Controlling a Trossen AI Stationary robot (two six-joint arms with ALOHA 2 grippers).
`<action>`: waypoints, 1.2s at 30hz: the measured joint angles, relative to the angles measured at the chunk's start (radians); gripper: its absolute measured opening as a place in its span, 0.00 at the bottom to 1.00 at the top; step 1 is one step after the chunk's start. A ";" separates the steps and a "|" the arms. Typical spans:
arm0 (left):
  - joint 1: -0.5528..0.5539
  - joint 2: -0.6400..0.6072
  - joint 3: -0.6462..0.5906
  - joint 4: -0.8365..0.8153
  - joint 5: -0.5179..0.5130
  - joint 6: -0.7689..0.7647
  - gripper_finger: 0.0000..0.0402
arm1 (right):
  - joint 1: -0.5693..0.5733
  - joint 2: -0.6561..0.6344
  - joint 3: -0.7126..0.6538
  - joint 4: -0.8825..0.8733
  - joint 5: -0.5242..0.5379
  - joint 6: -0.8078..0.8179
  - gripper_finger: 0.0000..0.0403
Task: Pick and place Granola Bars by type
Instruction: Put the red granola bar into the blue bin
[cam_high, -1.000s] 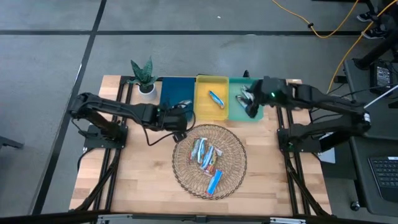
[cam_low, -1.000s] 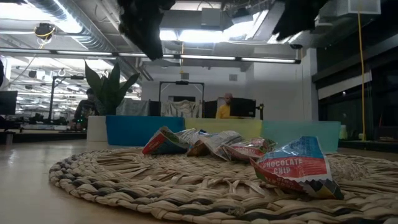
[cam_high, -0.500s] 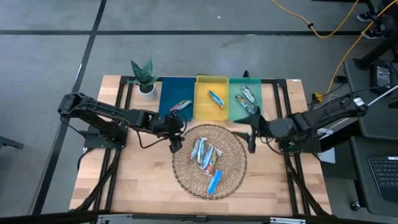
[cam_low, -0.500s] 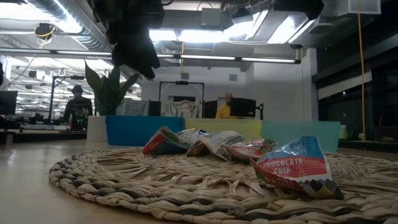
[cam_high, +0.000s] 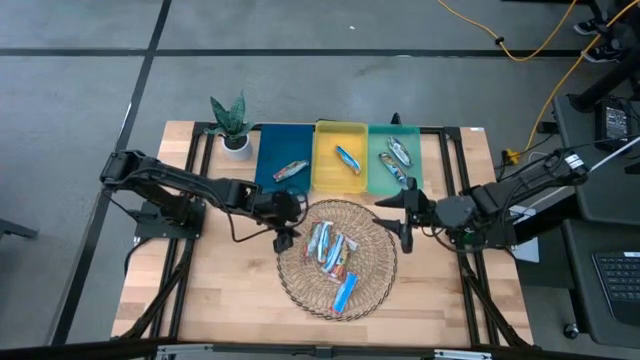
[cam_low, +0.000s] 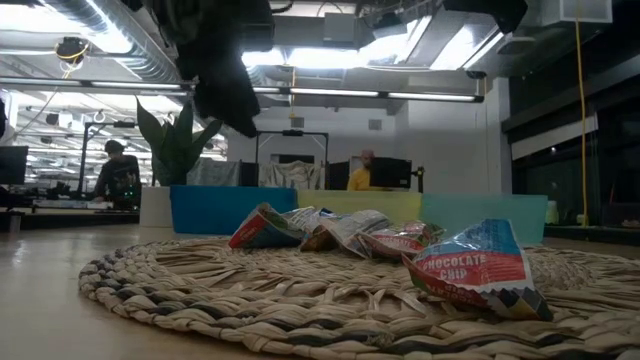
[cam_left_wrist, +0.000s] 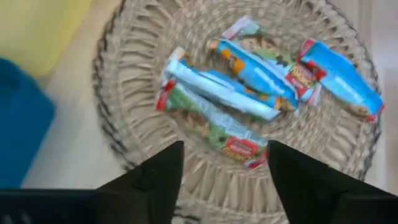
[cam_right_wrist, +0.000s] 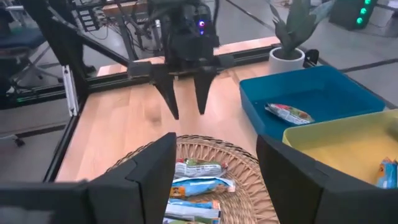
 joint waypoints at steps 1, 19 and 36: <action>0.000 0.014 0.000 0.024 0.002 -0.015 0.58 | 0.002 0.000 0.000 -0.001 0.000 -0.009 0.56; 0.000 0.259 0.000 0.171 -0.027 -0.273 0.77 | 0.009 -0.002 0.000 -0.011 -0.101 -0.173 0.56; -0.003 0.358 0.001 0.238 -0.003 -0.372 0.67 | 0.009 -0.004 0.000 -0.011 -0.145 -0.169 0.56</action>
